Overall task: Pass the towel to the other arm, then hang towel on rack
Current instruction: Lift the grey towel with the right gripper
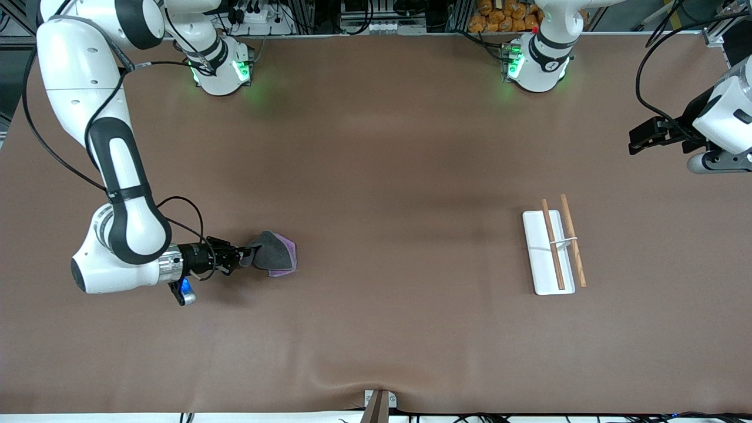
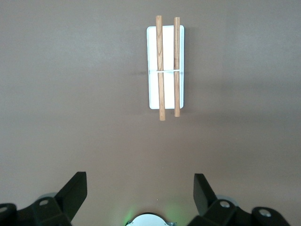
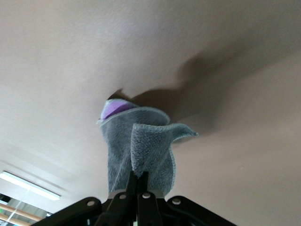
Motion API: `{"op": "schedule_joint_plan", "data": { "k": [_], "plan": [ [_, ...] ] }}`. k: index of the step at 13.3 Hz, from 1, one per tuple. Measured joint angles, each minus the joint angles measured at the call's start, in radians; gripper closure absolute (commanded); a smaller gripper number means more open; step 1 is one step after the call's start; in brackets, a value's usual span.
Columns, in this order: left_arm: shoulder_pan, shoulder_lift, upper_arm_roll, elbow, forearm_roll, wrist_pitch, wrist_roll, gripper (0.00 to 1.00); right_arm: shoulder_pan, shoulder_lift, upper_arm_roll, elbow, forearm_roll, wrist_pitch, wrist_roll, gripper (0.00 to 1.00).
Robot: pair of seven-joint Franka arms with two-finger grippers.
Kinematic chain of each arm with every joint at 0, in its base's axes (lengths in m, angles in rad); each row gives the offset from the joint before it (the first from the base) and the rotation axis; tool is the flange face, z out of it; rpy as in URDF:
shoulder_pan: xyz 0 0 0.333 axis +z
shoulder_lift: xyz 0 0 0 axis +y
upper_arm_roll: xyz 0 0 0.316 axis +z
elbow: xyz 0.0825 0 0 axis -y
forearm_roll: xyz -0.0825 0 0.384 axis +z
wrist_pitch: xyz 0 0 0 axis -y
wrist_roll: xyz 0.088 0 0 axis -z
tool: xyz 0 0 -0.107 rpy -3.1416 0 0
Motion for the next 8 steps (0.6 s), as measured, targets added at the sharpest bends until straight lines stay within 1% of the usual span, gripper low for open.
{"op": "schedule_joint_plan", "data": {
  "k": [4,8],
  "plan": [
    [0.0,-0.001,-0.001,0.003,-0.025,0.0,0.0,0.0,0.016,0.0,0.01,0.031,0.003,-0.012,0.084,1.0],
    [0.0,-0.001,-0.001,0.005,-0.037,0.0,0.0,0.0,0.02,-0.001,0.05,0.076,0.005,-0.033,0.21,1.0]
  ]
}}
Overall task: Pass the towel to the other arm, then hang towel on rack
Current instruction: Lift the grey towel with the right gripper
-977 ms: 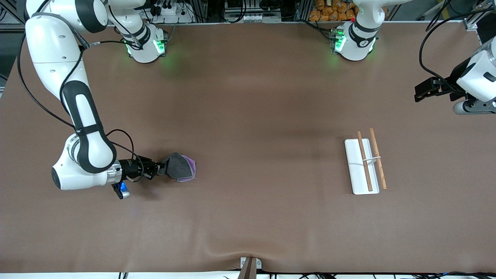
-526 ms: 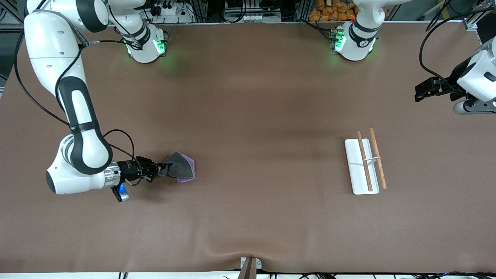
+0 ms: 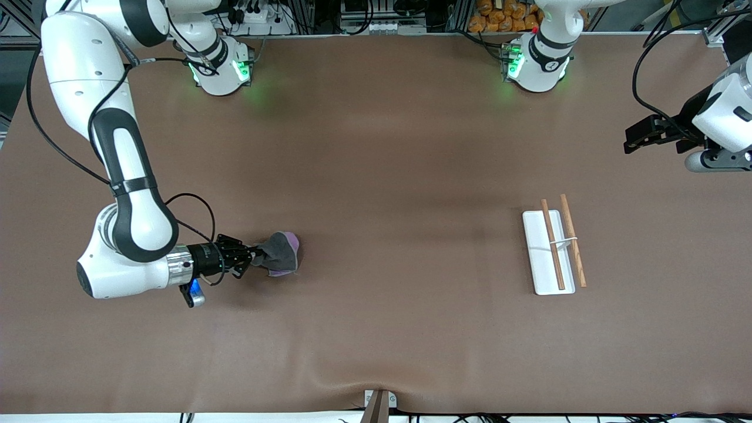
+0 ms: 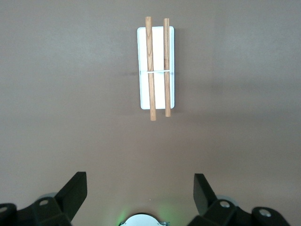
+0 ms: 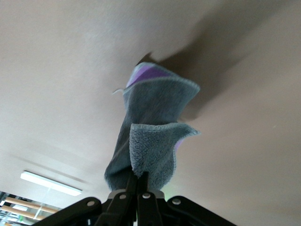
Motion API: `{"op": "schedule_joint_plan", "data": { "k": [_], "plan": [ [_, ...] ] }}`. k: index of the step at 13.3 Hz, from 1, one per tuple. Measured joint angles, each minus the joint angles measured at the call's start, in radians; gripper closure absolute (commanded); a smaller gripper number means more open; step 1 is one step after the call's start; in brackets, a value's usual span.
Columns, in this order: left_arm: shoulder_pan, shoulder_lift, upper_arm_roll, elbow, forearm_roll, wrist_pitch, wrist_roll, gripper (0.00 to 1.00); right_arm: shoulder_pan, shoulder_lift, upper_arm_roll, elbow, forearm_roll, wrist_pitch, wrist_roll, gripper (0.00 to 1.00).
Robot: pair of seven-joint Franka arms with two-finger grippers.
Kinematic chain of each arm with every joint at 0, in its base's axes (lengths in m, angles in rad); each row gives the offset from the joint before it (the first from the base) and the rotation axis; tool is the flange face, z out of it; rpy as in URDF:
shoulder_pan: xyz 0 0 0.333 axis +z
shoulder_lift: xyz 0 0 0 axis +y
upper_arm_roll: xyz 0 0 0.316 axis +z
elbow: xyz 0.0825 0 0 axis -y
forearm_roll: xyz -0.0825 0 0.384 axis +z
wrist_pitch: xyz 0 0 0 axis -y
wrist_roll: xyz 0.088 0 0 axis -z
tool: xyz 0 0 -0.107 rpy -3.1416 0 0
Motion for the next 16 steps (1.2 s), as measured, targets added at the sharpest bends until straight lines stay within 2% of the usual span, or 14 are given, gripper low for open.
{"op": "schedule_joint_plan", "data": {
  "k": [9,16],
  "plan": [
    [0.0,-0.009,0.001,0.003,-0.031,-0.003,0.0,0.0,0.051,0.0,0.01,0.054,0.0,-0.003,0.153,1.0],
    [0.0,-0.01,0.0,0.004,-0.13,-0.007,-0.04,0.0,0.064,0.0,0.01,0.073,0.0,-0.003,0.207,1.0]
  ]
}}
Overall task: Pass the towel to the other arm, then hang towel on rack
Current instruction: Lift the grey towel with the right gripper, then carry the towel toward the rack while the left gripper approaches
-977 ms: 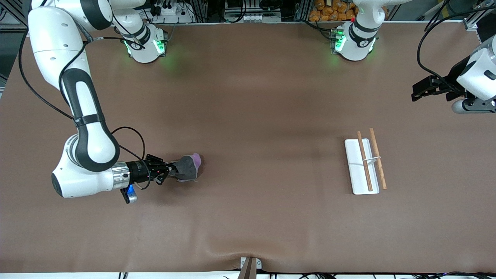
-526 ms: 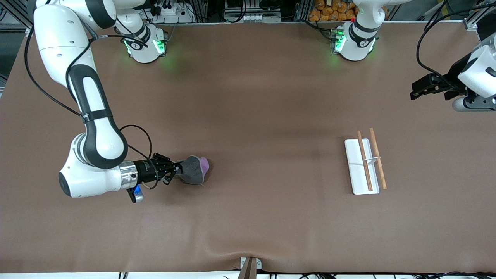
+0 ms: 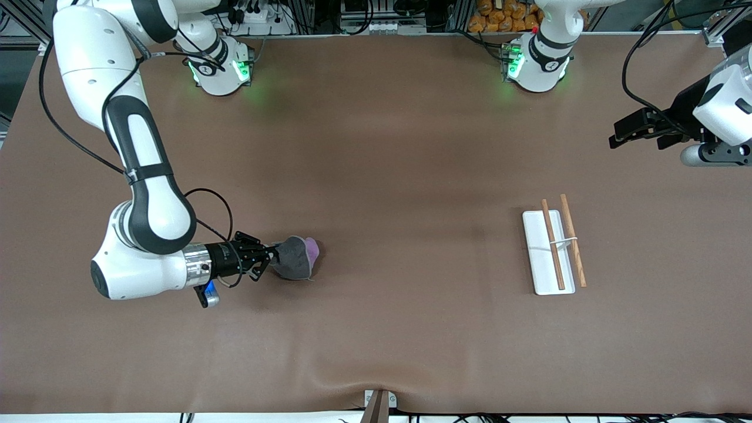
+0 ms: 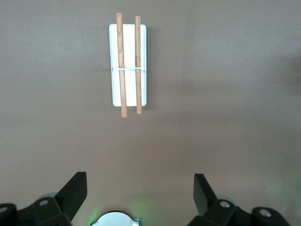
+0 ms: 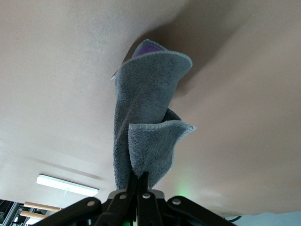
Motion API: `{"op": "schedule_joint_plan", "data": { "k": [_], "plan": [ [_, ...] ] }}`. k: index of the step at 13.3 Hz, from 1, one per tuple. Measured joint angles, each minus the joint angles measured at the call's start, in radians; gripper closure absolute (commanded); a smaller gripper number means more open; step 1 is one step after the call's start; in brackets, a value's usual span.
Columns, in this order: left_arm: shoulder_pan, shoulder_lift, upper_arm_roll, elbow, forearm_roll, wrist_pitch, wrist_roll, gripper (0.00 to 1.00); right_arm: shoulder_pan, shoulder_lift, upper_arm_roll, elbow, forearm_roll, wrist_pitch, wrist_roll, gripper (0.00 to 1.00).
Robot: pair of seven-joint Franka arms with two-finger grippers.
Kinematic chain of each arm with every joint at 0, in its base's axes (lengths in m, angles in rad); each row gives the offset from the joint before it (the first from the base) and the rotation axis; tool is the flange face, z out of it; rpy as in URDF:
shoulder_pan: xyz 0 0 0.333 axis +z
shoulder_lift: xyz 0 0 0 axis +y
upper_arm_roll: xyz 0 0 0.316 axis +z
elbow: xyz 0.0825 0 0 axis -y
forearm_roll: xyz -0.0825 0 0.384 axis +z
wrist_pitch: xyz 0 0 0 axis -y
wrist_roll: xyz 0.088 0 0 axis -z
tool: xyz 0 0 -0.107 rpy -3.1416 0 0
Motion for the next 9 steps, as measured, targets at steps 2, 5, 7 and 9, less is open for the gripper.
{"op": "schedule_joint_plan", "data": {
  "k": [2,5,7,9],
  "plan": [
    [0.0,0.003,0.0,0.0,-0.003,0.0,0.0,0.0,0.009,0.0,0.001,0.009,0.0,0.0,0.049,1.0],
    [-0.001,0.012,-0.001,0.0,-0.003,0.001,0.0,0.0,0.037,-0.004,0.004,0.039,0.001,0.0,0.143,1.0],
    [-0.003,0.018,-0.005,0.0,-0.003,0.004,0.0,0.0,0.072,-0.007,0.006,0.072,0.004,0.001,0.222,1.0],
    [-0.007,0.025,-0.008,0.0,-0.003,0.009,-0.013,0.0,0.119,-0.009,0.007,0.104,0.006,0.008,0.31,1.0]
  ]
}}
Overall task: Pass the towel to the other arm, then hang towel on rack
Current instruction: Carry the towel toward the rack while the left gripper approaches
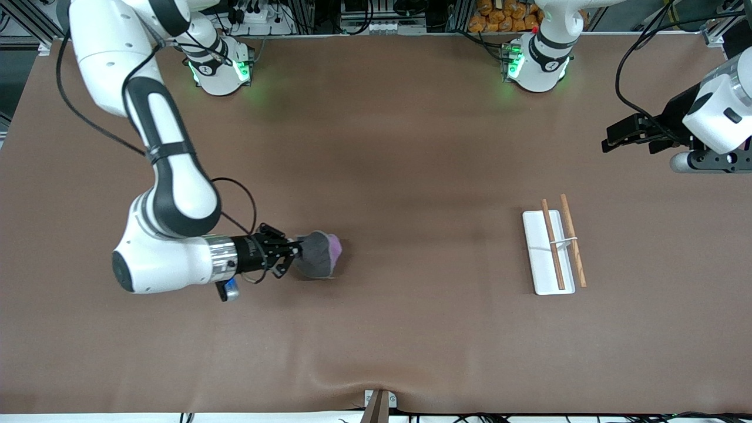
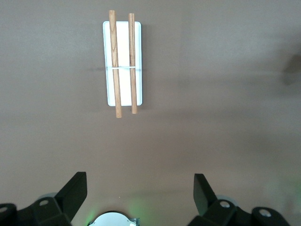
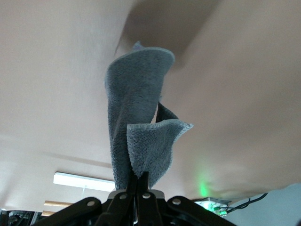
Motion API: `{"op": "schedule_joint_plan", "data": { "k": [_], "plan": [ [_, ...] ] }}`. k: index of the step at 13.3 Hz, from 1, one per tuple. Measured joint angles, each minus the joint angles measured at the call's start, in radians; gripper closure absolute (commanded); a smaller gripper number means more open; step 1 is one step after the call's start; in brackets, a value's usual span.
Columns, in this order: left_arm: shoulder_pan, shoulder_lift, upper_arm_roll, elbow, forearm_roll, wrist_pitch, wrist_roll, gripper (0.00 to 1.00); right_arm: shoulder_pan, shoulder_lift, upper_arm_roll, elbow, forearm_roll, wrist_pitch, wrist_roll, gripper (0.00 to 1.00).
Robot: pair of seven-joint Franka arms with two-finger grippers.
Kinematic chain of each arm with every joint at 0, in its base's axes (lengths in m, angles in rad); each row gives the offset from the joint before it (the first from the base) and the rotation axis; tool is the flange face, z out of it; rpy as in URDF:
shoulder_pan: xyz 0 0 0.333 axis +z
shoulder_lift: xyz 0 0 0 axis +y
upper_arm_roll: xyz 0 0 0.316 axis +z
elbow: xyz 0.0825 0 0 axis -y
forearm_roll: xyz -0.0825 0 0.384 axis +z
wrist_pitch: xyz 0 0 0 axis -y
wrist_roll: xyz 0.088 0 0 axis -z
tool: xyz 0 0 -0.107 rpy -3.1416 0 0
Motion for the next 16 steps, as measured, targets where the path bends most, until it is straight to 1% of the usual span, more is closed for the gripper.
{"op": "schedule_joint_plan", "data": {
  "k": [2,7,9,12,16],
  "plan": [
    [-0.006,0.007,-0.002,0.0,-0.005,0.001,-0.053,0.0,0.039,-0.001,0.0,0.02,0.0,0.019,0.062,1.0],
    [-0.035,0.035,-0.007,0.001,-0.073,0.015,-0.214,0.0,0.105,-0.002,0.001,0.05,0.02,0.077,0.203,1.0],
    [-0.053,0.064,-0.007,0.005,-0.09,0.051,-0.27,0.0,0.147,-0.002,0.002,0.058,0.02,0.152,0.268,1.0],
    [-0.085,0.117,-0.008,0.012,-0.104,0.115,-0.347,0.0,0.221,-0.002,0.003,0.058,0.021,0.308,0.371,1.0],
    [-0.093,0.185,-0.008,0.015,-0.212,0.22,-0.413,0.0,0.305,-0.002,0.003,0.082,0.027,0.506,0.542,1.0]
  ]
}}
